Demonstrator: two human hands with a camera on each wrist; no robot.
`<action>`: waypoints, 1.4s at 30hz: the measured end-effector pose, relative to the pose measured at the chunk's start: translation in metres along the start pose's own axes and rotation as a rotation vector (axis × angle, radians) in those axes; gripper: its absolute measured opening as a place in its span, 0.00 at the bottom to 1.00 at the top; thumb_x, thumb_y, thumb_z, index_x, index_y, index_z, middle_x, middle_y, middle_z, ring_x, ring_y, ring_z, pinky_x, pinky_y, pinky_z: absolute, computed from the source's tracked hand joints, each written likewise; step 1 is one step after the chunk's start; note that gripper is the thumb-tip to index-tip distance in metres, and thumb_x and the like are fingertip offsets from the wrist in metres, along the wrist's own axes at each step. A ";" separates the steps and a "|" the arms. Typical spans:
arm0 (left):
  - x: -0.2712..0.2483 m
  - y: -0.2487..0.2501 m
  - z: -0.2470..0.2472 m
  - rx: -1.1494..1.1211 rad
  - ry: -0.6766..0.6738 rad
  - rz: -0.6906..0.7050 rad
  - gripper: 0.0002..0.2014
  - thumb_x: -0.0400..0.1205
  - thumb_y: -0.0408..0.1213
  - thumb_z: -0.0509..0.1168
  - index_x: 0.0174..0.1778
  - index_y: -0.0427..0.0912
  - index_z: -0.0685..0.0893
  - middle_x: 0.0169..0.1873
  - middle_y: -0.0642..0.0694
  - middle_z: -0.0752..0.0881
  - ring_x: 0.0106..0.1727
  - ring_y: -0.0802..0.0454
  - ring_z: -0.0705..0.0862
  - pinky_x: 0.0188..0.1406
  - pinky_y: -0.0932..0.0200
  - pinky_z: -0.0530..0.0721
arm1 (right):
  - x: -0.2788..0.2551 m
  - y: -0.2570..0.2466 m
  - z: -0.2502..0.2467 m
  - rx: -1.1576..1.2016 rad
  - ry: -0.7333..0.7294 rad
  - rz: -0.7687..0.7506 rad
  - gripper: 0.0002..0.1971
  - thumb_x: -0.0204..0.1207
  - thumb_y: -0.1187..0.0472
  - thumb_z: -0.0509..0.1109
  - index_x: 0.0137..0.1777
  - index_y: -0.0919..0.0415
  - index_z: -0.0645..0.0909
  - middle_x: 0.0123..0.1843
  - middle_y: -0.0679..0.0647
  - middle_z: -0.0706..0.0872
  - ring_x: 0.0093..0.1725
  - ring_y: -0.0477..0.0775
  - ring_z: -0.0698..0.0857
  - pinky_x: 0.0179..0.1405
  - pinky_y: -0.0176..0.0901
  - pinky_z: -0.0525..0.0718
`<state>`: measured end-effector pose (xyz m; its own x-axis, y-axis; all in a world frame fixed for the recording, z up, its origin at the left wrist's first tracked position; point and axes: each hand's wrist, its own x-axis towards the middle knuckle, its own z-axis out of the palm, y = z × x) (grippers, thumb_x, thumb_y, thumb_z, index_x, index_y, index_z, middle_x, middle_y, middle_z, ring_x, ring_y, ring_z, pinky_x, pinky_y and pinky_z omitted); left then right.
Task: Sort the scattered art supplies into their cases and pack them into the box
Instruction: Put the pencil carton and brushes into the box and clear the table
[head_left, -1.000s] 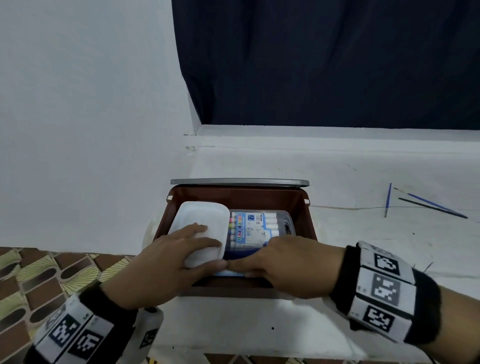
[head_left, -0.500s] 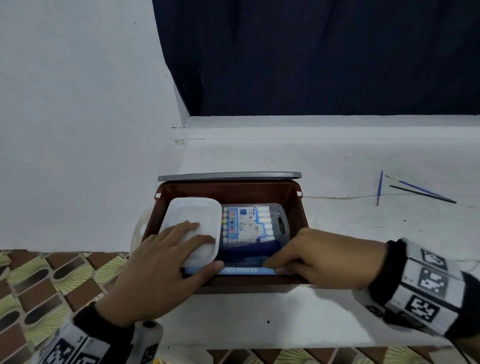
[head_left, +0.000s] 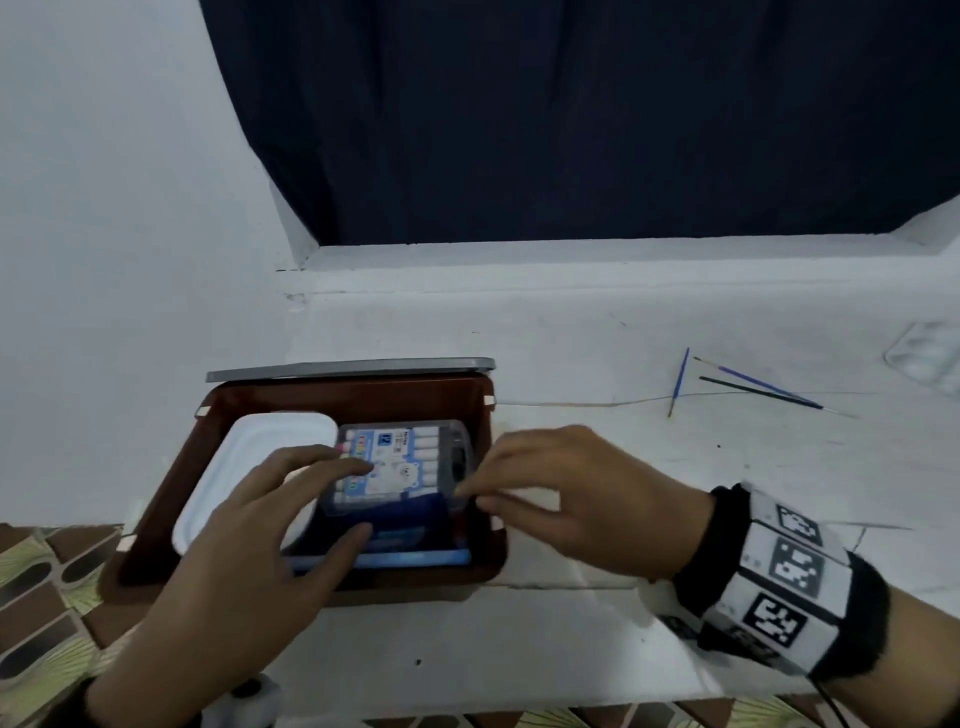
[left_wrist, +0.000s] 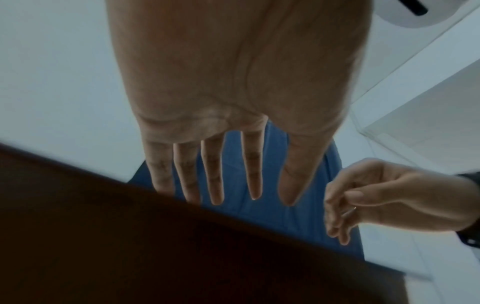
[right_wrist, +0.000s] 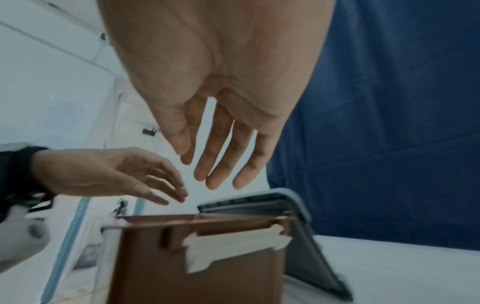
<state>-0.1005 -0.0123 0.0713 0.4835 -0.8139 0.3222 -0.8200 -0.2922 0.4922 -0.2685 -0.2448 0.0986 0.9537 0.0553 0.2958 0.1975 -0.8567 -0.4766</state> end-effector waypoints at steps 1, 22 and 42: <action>0.006 0.018 0.006 -0.024 0.046 0.024 0.18 0.78 0.52 0.73 0.64 0.57 0.84 0.60 0.64 0.81 0.65 0.65 0.79 0.63 0.73 0.77 | -0.010 0.007 -0.014 0.010 0.089 -0.002 0.10 0.83 0.61 0.69 0.60 0.59 0.88 0.51 0.50 0.89 0.48 0.48 0.86 0.48 0.46 0.85; 0.233 0.182 0.259 0.079 -0.427 0.118 0.34 0.76 0.20 0.52 0.66 0.65 0.79 0.55 0.55 0.77 0.55 0.52 0.77 0.55 0.54 0.79 | -0.237 0.267 -0.152 -0.302 0.151 0.737 0.11 0.80 0.64 0.66 0.54 0.51 0.88 0.49 0.47 0.88 0.51 0.50 0.85 0.49 0.39 0.79; 0.351 0.171 0.329 0.350 -0.827 0.476 0.06 0.82 0.46 0.68 0.54 0.54 0.86 0.57 0.55 0.76 0.61 0.55 0.75 0.54 0.58 0.65 | -0.184 0.382 -0.151 -0.462 -0.351 0.684 0.12 0.85 0.59 0.59 0.63 0.59 0.80 0.62 0.55 0.78 0.61 0.59 0.78 0.55 0.47 0.79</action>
<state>-0.1716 -0.5134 0.0031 -0.1711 -0.9375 -0.3030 -0.9799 0.1299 0.1516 -0.4024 -0.6599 -0.0129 0.8590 -0.4539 -0.2368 -0.4780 -0.8768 -0.0530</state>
